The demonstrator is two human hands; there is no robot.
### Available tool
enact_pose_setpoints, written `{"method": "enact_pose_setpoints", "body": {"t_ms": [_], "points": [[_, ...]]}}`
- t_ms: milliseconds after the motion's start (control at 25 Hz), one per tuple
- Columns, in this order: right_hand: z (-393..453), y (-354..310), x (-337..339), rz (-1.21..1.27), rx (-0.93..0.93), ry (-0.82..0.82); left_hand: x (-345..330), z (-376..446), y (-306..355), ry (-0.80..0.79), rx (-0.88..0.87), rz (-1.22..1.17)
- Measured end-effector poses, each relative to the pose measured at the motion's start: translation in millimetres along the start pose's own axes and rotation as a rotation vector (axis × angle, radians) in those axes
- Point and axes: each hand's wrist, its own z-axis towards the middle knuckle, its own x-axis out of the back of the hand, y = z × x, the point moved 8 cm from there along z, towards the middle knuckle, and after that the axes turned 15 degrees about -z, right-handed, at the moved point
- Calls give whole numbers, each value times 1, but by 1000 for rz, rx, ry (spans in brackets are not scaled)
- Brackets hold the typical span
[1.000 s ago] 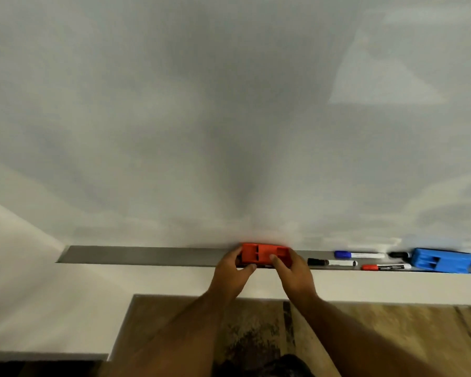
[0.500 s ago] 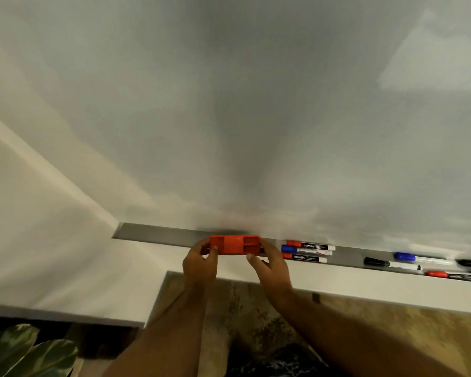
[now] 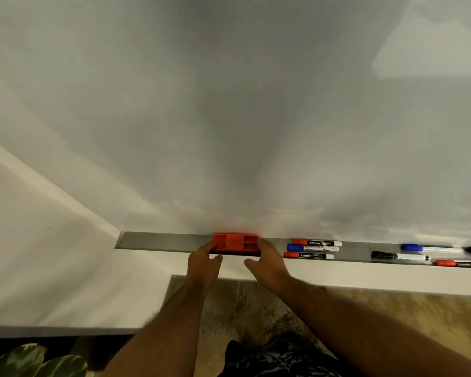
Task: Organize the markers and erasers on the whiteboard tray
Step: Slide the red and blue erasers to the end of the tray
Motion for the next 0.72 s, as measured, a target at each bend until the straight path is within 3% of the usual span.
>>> {"method": "enact_pose_setpoints", "body": {"t_ms": [200, 320, 480, 720], "points": [[2, 17, 27, -15, -2, -22, -7, -4, 23, 102, -164, 14], [-11, 43, 61, -29, 12, -9, -48, -13, 47, -45, -209, -85], [-38, 99, 124, -27, -32, 61, -123, -39, 73, -269, -120, -199], [-76, 190, 220, 76, -115, 232, -250, -80, 127, -404, 6, -318]]}}
